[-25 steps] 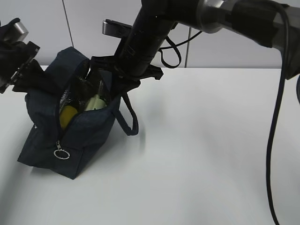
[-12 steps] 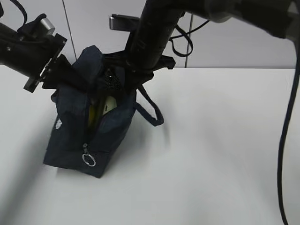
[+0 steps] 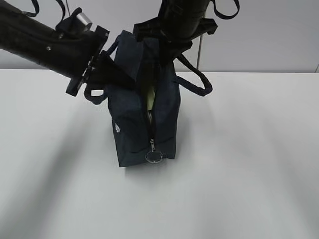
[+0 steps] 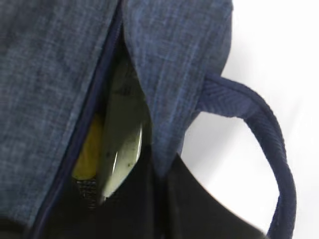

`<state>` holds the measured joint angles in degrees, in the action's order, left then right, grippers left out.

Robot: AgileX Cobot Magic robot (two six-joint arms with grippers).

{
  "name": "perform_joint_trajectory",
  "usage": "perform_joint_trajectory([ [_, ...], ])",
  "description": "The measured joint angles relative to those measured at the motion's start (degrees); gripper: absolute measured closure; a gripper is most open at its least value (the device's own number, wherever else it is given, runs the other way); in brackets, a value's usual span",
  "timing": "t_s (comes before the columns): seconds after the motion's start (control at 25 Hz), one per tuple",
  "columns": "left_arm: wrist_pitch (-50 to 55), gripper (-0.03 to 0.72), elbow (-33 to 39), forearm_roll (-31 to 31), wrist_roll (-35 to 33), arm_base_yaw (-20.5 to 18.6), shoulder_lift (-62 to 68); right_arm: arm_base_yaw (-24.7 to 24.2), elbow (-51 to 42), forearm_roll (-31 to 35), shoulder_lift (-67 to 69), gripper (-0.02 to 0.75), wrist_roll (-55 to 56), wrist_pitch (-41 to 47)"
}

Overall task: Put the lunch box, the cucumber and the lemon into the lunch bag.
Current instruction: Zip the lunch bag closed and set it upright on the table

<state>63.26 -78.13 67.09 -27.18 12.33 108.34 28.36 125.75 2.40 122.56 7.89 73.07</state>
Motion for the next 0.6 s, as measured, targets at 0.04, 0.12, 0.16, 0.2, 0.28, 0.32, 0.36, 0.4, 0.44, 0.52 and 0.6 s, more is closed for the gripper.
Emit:
perform_joint_trajectory([
  [0.04,-0.4,0.701,0.0,0.8,0.0,0.6,0.4,0.0,-0.4,-0.4,0.0,0.737,0.0,0.1],
  [0.12,-1.3,0.701,0.0,2.7,0.0,1.4,1.6,0.0,-1.6,-1.3,0.0,0.737,0.0,0.1],
  [0.16,-1.4,0.701,0.0,3.7,0.0,1.6,2.4,0.0,-2.5,-2.0,0.0,0.737,0.0,0.1],
  [0.2,-1.4,0.701,0.0,4.5,0.0,1.8,3.1,0.0,-3.2,-2.4,0.0,0.737,0.0,0.1],
  [0.28,-1.4,0.701,0.0,5.7,0.1,2.1,4.3,0.0,-4.1,-3.2,0.0,0.737,0.1,0.1],
  [0.32,-1.6,0.701,0.0,5.9,0.1,2.4,4.7,0.0,-4.3,-3.6,0.0,0.737,0.1,0.1],
  [0.36,-2.0,0.701,0.0,6.1,0.1,2.5,4.8,-0.2,-4.2,-4.0,0.0,0.737,0.2,0.1],
  [0.4,-2.5,0.701,0.0,6.7,0.1,2.6,4.9,-0.4,-4.2,-4.4,0.0,0.737,0.2,0.1],
  [0.44,-2.9,0.701,0.0,7.2,0.1,2.6,4.9,-0.7,-4.2,-4.7,0.0,0.737,0.3,0.1],
  [0.52,-3.8,0.701,0.0,8.2,0.1,2.6,4.9,-1.7,-4.2,-4.1,0.0,0.737,0.5,0.1],
  [0.6,-4.6,0.701,0.0,8.9,0.1,2.6,4.9,-3.5,-4.2,-3.0,0.0,0.737,0.6,0.1],
])
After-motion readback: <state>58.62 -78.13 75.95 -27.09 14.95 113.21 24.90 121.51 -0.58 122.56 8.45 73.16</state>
